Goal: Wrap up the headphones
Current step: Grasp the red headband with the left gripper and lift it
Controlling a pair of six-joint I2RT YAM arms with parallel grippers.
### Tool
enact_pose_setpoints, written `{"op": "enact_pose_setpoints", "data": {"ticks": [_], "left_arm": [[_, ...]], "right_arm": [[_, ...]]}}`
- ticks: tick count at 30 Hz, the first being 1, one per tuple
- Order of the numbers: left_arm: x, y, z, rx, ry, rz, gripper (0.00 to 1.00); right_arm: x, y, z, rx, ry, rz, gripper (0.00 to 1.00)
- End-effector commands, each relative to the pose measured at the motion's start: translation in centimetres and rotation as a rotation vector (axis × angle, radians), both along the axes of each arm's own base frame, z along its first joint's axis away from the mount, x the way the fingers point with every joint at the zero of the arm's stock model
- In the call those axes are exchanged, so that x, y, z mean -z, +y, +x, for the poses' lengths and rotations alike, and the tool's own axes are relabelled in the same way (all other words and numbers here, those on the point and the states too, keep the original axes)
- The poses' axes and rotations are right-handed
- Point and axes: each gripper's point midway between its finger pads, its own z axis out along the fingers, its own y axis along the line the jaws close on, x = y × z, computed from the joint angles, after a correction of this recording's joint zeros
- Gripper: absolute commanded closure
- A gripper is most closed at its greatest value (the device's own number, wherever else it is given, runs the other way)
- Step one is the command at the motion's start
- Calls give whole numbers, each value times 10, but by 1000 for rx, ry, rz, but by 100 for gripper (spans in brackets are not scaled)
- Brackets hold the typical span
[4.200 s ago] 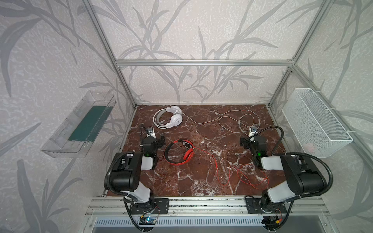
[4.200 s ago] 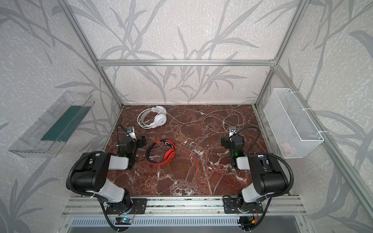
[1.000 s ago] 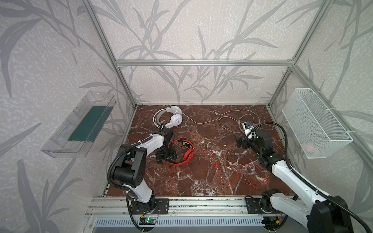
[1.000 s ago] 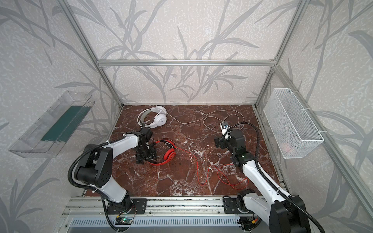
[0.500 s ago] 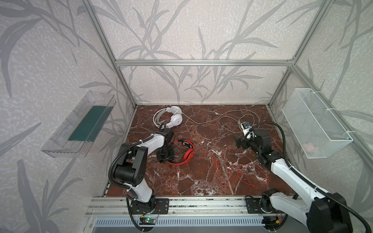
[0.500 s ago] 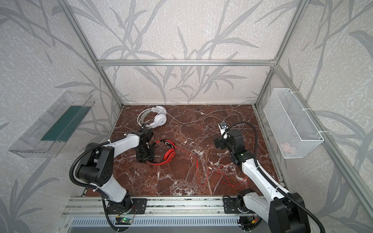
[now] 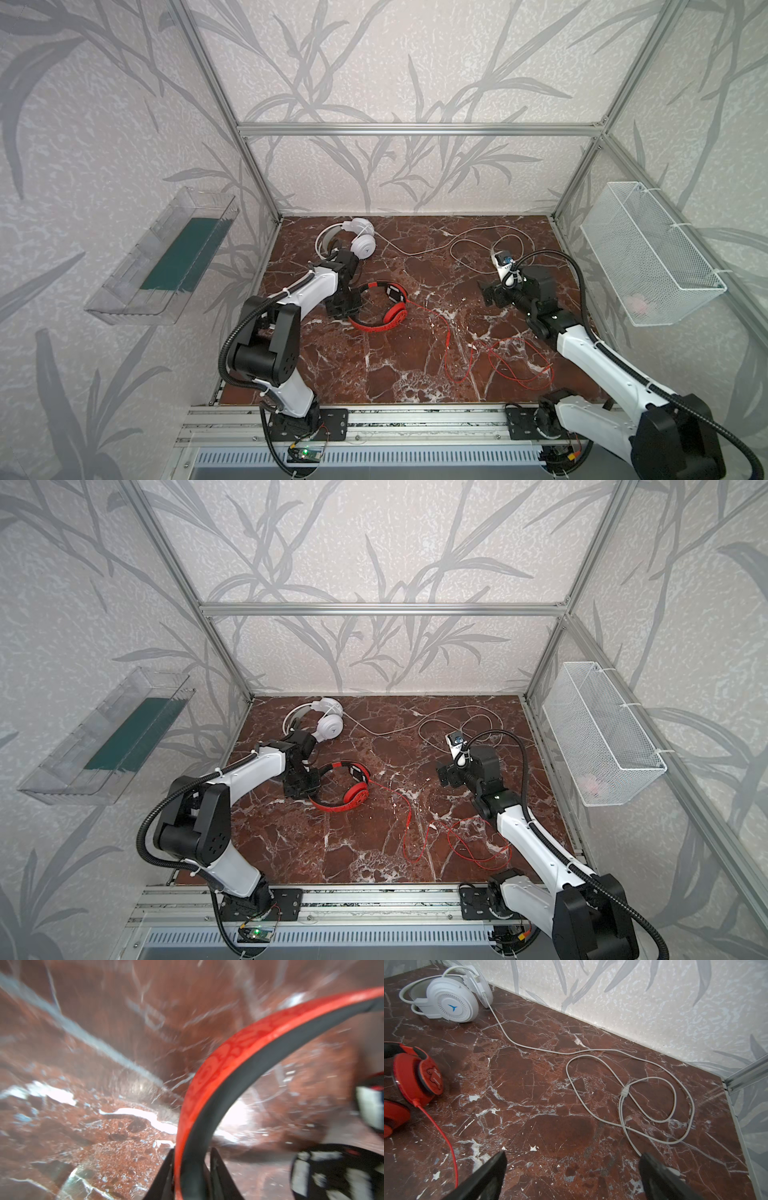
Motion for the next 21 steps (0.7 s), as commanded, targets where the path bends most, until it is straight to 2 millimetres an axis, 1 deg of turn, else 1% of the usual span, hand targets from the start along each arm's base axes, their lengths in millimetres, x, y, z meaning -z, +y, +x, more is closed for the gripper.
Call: {"op": "enact_pose_setpoints", "data": {"ticks": [1, 3, 4, 6, 8, 13, 15, 21], "left_arm": [[-28, 0, 10, 20, -58, 8, 75], [-39, -1, 16, 16, -95, 7, 84], [-43, -1, 19, 15, -110, 2, 86], [-49, -3, 23, 13, -143, -14, 87], [-46, -5, 23, 19, -140, -21, 87], [-19, -6, 9, 42, -58, -27, 83], [-4, -5, 1, 44, -24, -23, 81], [35, -2, -21, 45, 52, -17, 81]], "right_arm": [[-20, 18, 0, -75, -30, 69, 1], [-19, 21, -1, -92, -9, 76, 1], [-17, 22, -1, -95, -2, 79, 1], [-17, 23, -1, -99, 2, 87, 1], [-17, 24, -1, -98, 2, 91, 1], [-13, 22, -2, -95, 10, 80, 1], [-11, 21, -4, -94, 14, 70, 1], [-7, 18, -6, -90, 22, 50, 1]]}}
